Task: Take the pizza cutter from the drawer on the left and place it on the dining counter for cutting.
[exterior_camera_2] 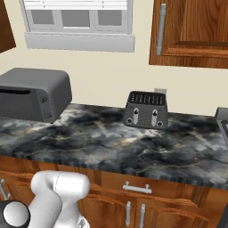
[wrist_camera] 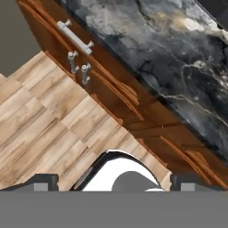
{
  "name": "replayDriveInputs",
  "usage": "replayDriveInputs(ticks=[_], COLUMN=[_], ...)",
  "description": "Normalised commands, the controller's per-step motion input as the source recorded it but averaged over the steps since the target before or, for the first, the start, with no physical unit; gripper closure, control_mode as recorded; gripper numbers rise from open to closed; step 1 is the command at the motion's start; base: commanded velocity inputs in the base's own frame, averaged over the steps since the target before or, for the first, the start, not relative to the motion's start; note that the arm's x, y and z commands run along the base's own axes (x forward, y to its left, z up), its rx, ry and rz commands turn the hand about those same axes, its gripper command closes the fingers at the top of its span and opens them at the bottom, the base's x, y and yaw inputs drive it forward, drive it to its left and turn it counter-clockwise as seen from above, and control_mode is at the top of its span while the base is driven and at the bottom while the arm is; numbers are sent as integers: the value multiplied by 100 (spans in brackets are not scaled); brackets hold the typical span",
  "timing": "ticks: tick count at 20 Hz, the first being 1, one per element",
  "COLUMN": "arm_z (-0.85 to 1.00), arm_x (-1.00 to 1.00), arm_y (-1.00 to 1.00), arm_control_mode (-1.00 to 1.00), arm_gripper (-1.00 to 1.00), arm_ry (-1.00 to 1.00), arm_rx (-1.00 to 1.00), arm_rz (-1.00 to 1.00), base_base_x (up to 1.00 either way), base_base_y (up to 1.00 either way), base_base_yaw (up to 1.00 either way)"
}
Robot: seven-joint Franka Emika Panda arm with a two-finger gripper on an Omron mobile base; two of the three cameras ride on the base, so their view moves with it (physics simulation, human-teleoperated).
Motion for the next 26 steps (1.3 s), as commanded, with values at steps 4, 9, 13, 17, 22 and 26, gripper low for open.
replayDriveInputs(ticks=[4, 9, 13, 17, 22, 26], arm_z=[-29, -50, -49, -48, -47, -49], arm_x=[-34, -15, 0, 0, 0, 1], arm_y=[54, 44, 37, 30, 14, 2], arm_control_mode=[-100, -100, -100, -100, -100, -100], arm_gripper=[-100, -100, -100, -100, -100, -100], arm_ry=[-20, -26, -24, -24, -23, -20], arm_rx=[-12, -13, -20, -22, -20, -16], arm_rz=[26, 26, 28, 29, 27, 25], base_base_x=[0, 0, 0, 0, 0, 0], base_base_y=[0, 0, 0, 0, 0, 0], base_base_yaw=[0, 0, 0, 0, 0, 0])
